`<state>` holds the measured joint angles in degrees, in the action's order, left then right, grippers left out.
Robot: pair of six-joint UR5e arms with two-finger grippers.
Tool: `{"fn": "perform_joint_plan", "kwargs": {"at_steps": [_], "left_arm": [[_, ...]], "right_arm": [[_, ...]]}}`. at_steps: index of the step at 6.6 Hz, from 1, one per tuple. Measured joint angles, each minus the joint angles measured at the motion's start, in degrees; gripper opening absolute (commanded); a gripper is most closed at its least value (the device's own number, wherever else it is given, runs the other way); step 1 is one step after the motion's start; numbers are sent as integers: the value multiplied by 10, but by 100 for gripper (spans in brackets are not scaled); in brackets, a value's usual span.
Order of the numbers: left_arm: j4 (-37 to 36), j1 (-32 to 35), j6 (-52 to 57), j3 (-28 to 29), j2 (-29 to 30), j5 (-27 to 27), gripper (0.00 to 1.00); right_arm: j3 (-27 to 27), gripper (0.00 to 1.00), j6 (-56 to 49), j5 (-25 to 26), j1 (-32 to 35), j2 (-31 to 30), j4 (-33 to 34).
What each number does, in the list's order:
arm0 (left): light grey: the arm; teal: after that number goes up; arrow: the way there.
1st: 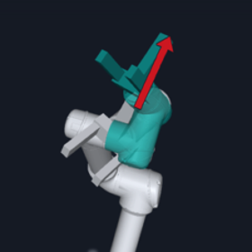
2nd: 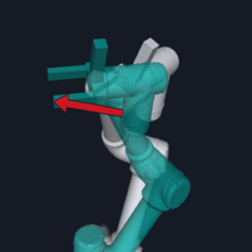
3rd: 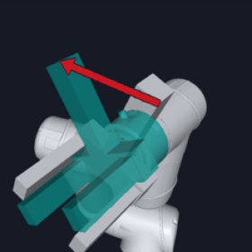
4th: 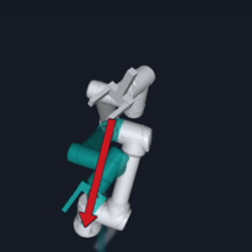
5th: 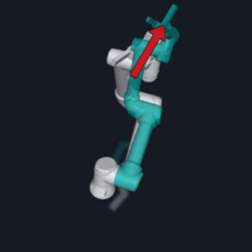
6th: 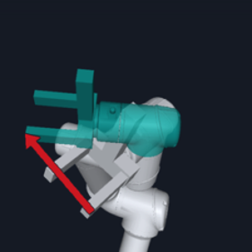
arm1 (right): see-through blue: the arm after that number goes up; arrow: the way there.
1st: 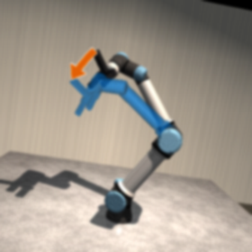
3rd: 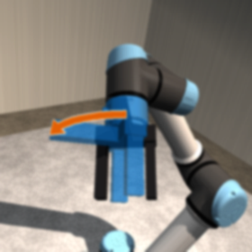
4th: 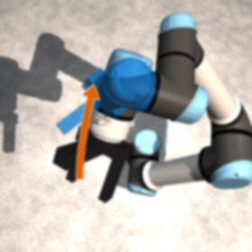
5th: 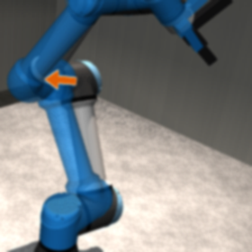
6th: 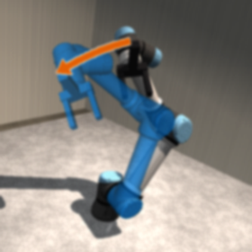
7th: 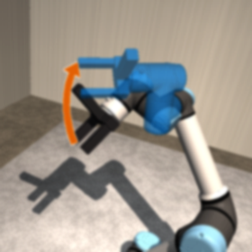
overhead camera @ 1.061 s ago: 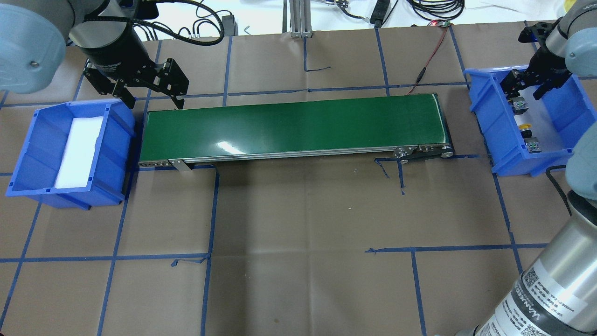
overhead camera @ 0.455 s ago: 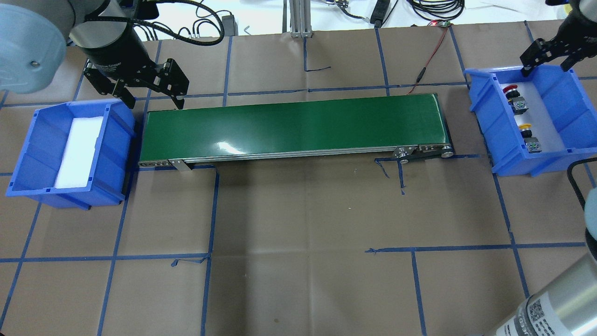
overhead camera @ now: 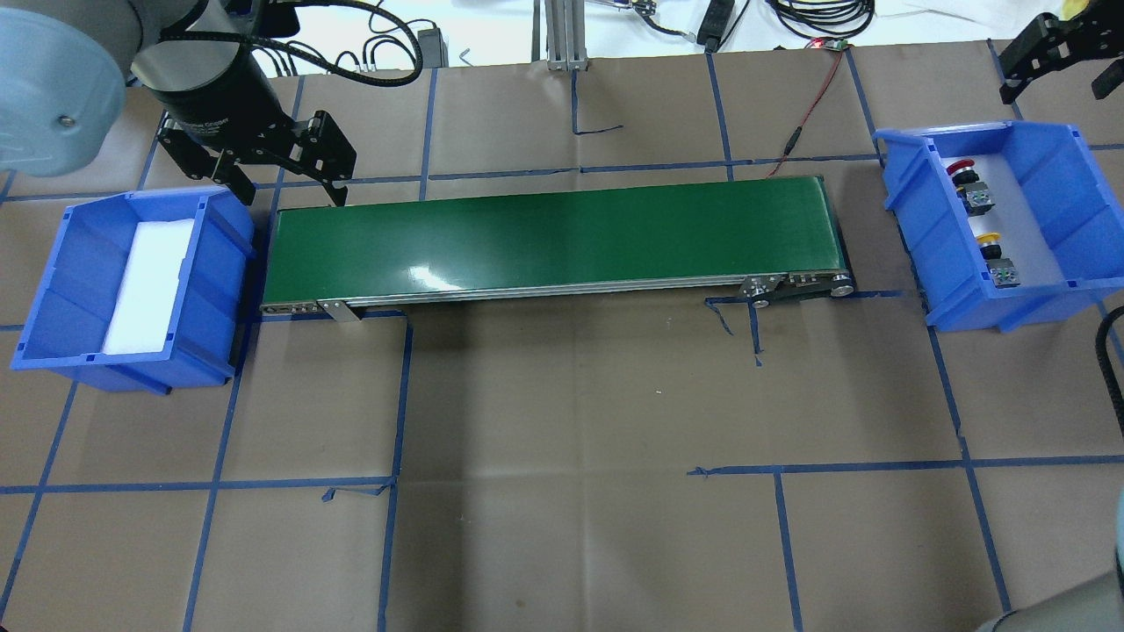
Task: Transport two buttons from left to right
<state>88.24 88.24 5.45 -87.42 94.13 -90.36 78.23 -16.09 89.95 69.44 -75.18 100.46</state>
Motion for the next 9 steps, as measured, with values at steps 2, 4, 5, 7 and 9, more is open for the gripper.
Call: {"fn": "perform_joint_plan", "kwargs": {"at_steps": [2, 4, 5, 7, 9], "left_arm": [[0, 0, 0, 1, 0, 0, 100], [0, 0, 0, 1, 0, 0, 100], [0, 0, 0, 1, -1, 0, 100], [-1, 0, 0, 1, -1, -1, 100], [-1, -1, 0, 2, -1, -1, 100]], "right_arm": [[9, 100, 158, 0, 115, -47, -53], [42, 100, 200, 6, 218, -60, -59], [65, 100, 203, 7, 234, -73, -59], [112, 100, 203, 5, 235, -118, -58], [127, 100, 203, 6, 232, -137, -58]]}}
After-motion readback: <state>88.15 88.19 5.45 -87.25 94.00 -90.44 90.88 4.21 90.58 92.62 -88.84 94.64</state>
